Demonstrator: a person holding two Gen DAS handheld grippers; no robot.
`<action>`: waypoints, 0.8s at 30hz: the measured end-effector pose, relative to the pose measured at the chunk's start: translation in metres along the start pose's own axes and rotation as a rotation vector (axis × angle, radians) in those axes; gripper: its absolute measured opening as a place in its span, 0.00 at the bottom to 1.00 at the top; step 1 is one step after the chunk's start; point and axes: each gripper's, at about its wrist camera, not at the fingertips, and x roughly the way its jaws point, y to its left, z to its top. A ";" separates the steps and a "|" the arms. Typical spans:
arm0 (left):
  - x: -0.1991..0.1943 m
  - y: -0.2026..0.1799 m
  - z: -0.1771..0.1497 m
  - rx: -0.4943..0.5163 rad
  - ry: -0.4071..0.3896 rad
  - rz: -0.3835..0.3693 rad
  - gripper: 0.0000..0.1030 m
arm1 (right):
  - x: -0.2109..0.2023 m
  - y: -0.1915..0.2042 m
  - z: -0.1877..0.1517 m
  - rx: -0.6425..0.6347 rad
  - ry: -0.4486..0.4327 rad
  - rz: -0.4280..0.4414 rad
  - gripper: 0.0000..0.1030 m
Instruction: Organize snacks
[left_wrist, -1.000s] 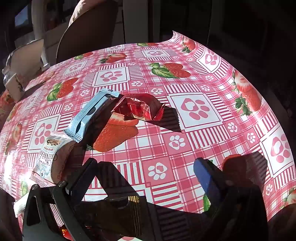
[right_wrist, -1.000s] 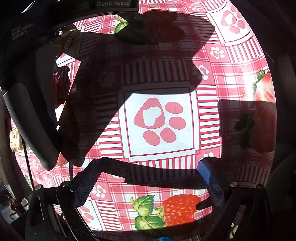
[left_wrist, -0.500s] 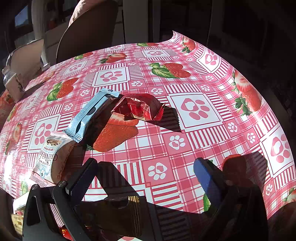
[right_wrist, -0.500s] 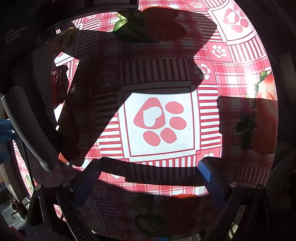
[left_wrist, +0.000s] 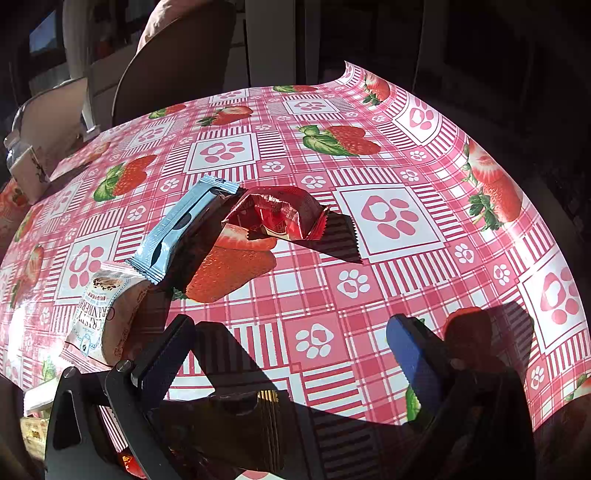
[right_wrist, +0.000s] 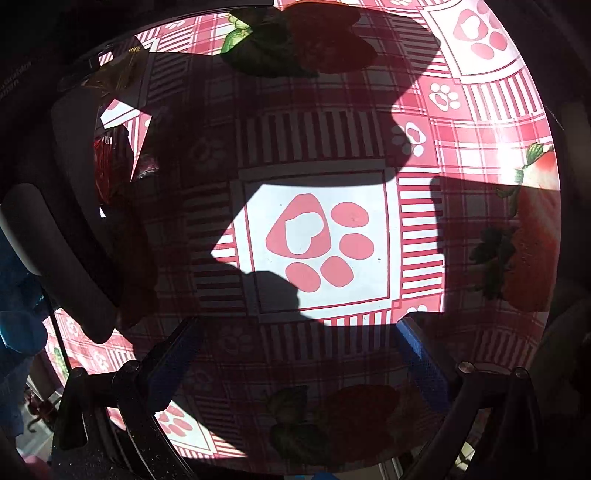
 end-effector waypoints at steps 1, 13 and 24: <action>0.000 0.000 0.000 0.000 0.000 0.000 1.00 | 0.005 0.004 0.015 0.001 -0.014 -0.006 1.00; 0.008 -0.002 0.020 0.032 0.230 -0.018 1.00 | 0.022 0.001 0.070 -0.005 0.098 -0.008 1.00; -0.015 0.005 0.038 0.129 0.409 -0.101 1.00 | 0.020 0.003 0.064 0.008 0.103 -0.002 1.00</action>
